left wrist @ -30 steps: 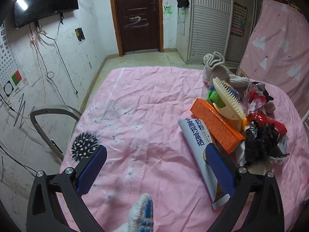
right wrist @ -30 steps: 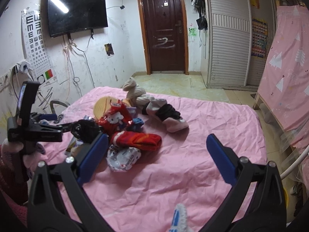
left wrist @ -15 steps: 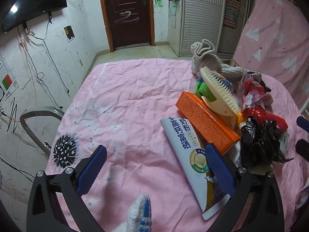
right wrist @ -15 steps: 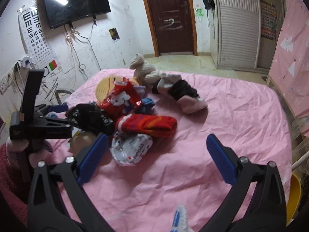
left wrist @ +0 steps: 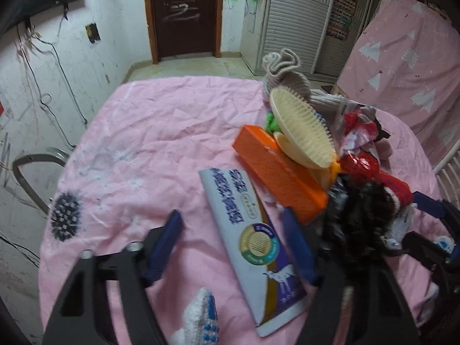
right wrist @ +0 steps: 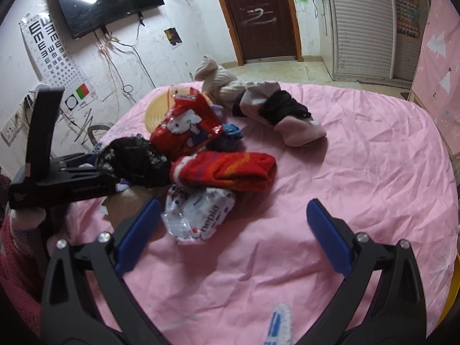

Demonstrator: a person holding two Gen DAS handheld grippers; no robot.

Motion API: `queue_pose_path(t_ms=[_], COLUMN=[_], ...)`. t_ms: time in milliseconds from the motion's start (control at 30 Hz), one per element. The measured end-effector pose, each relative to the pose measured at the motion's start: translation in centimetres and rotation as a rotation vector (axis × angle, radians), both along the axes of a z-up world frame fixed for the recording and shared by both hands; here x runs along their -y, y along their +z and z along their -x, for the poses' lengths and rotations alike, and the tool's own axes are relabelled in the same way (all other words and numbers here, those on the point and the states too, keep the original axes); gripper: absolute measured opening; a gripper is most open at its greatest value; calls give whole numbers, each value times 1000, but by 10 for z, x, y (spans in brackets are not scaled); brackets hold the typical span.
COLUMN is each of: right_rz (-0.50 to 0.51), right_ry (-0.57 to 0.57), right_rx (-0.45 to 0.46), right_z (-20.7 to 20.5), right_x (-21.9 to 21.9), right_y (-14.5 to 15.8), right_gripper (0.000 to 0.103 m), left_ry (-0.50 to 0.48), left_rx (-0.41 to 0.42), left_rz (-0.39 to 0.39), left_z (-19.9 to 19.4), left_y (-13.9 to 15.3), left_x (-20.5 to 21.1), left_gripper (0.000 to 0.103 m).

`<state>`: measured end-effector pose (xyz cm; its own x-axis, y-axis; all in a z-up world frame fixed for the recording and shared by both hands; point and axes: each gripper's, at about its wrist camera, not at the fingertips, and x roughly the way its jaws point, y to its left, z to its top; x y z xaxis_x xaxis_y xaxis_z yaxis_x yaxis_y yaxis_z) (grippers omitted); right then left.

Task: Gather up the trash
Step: 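Grasp the white toothpaste box with the left tool while the right tool grasps a plastic wrapper, then carry both held items to the yellow bin and open both tools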

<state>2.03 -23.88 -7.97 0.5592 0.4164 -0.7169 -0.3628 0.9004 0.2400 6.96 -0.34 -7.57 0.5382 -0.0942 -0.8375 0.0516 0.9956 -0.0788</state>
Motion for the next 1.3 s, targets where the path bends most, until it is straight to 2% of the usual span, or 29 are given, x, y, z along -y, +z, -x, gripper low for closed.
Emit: queue_pose_path(t_ms=[33,133,167,233,267,300,333,433,700,967,1100,1300], right_rz=[3,8,8,-1,-3,-7,-19,-23,-114,-141,-148,-159], right_ry=[4,18,22,46,58,69,91,99,125,86,25,-100], right_rx=[-4,-23,-26,-44,-50,-55,-63,-35,17,85,112,158], right_z=[-1,-4,-4,-3,-2,0,2,7,24,38,44,57], right_x=[-1,-5,-6,-9,-10,-11,-14,-18,-8,17,42,100], right_y=[0,-4,-4,-6,-7,-8,-9,-6,12,34,39,45], right_gripper=[89,79,75,58,53,39,31,17,17,17,17,17], left_ry=[-5,-20,-20,-23,-24,-25,-25,-14,49,73,17,-156], left_rx=[-2,4,11,20,23,27,32,39,67,164,212,265], left_rz=[12,21,14,11,14,16,24,39,43,29,29,62], left_z=[1,4,6,10,12,14,17,23,34,47,53,56], left_y=[0,0,0,-2,-2,-2,-2,0,11,51,72,98], left_x=[3,10,12,14,15,16,15,10,-22,-34,-17,54], left_gripper=[41,23,21,17,17,15,13,11,11,11,11,11])
